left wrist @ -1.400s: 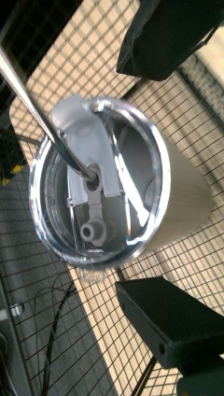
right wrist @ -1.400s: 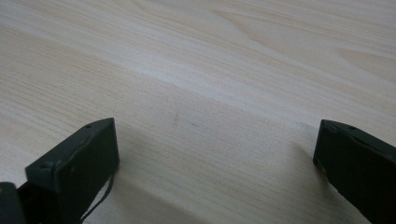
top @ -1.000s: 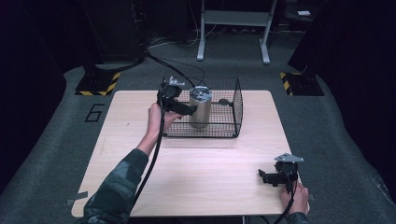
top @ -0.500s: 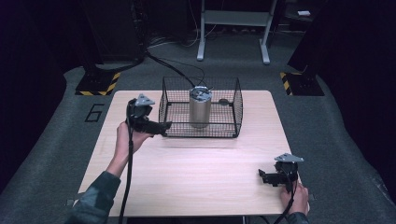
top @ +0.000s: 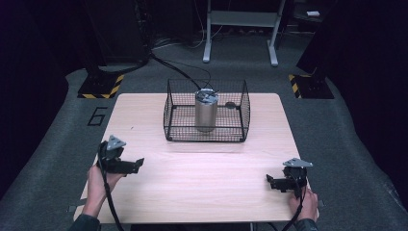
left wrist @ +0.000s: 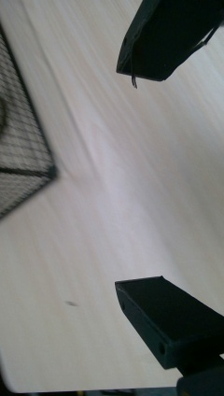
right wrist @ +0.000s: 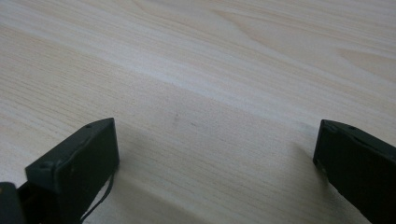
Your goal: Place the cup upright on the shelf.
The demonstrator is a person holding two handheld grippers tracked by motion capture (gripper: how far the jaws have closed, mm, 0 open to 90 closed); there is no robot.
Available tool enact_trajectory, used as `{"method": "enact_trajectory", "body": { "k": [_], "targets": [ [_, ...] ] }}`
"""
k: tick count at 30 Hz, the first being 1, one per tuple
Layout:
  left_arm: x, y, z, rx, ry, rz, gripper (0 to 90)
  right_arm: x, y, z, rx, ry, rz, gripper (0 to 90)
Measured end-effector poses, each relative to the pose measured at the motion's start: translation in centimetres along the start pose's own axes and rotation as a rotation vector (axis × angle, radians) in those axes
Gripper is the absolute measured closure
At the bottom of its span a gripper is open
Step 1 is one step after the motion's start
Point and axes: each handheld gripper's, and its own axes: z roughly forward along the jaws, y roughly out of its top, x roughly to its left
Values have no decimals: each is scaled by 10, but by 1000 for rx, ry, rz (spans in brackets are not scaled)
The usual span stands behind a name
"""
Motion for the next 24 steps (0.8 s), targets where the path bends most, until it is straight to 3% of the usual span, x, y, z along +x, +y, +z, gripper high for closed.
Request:
{"method": "enact_trajectory", "body": {
  "k": [5, 8, 13, 16, 18, 24],
  "targets": [
    [20, -51, 18, 62, 5, -104, 1, 0, 0, 0, -3, 1, 2, 0],
    [24, -67, 25, 54, 16, -134, 1, 0, 0, 0, -4, 1, 1, 0],
    [23, -79, 32, 36, 48, -157, 1, 0, 0, 0, -2, 1, 4, 0],
    [22, -83, 37, 49, 60, -146, 1, 0, 0, 0, -2, 1, 6, 0],
    [18, -86, 40, 16, 98, -134, 0, 0, 0, 0, -1, 1, 9, 0],
    [17, -88, 40, 6, 99, -138, 0, 0, 0, 0, -2, 0, 6, 0]
  ]
}}
